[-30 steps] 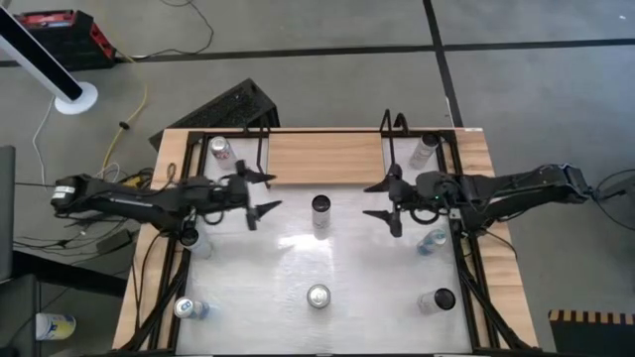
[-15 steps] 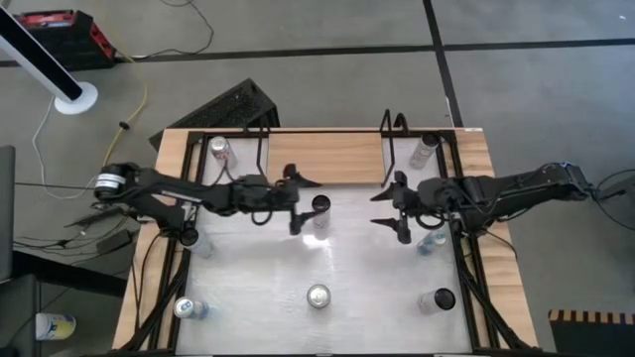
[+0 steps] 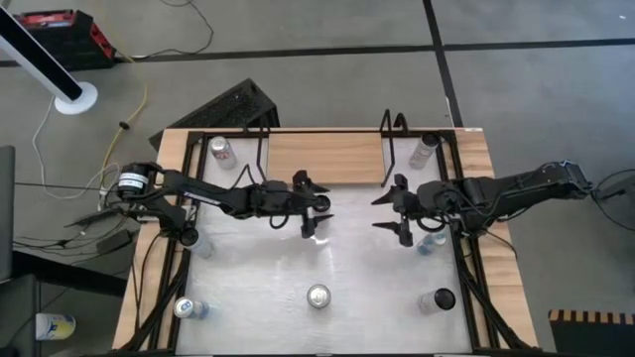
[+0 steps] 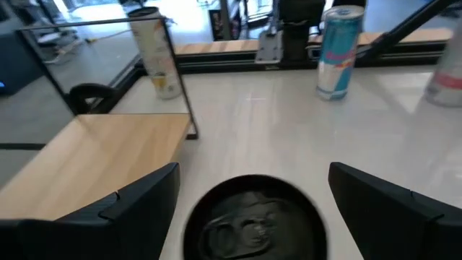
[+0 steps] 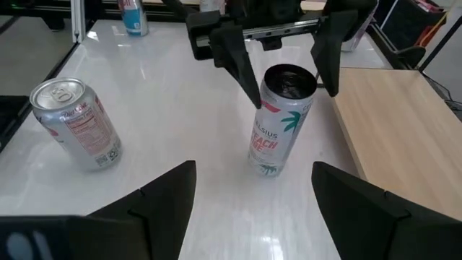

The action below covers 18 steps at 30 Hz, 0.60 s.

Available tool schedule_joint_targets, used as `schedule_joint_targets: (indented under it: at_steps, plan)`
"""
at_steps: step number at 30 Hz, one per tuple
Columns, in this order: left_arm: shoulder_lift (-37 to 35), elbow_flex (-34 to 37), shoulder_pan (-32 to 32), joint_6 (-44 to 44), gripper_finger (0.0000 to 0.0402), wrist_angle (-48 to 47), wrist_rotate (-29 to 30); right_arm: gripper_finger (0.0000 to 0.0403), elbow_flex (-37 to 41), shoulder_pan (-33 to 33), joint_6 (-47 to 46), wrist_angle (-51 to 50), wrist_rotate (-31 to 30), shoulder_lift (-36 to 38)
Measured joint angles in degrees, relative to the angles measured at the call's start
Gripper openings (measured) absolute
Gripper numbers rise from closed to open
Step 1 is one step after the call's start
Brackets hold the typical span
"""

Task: Place canned beverage on shelf
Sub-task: Put the top white-pink soda can on the shelf

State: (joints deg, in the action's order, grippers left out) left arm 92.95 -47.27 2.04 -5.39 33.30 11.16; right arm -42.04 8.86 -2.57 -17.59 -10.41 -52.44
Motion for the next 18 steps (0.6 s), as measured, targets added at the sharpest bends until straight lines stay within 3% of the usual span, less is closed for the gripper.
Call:
schedule_joint_targets:
  at_steps: [4, 18]
  plan:
    - [0.0, 0.0, 0.0, -1.4, 0.0341, -0.6, 2.5, 0.0302, 0.0, 0.0, 0.0, 0.1, 0.0, -0.1]
    - [0.0, 0.0, -0.1, 1.4, 0.0341, -5.7, 1.4, 0.0302, 0.0, -1.9, 0.0, 0.5, -0.2, -0.1]
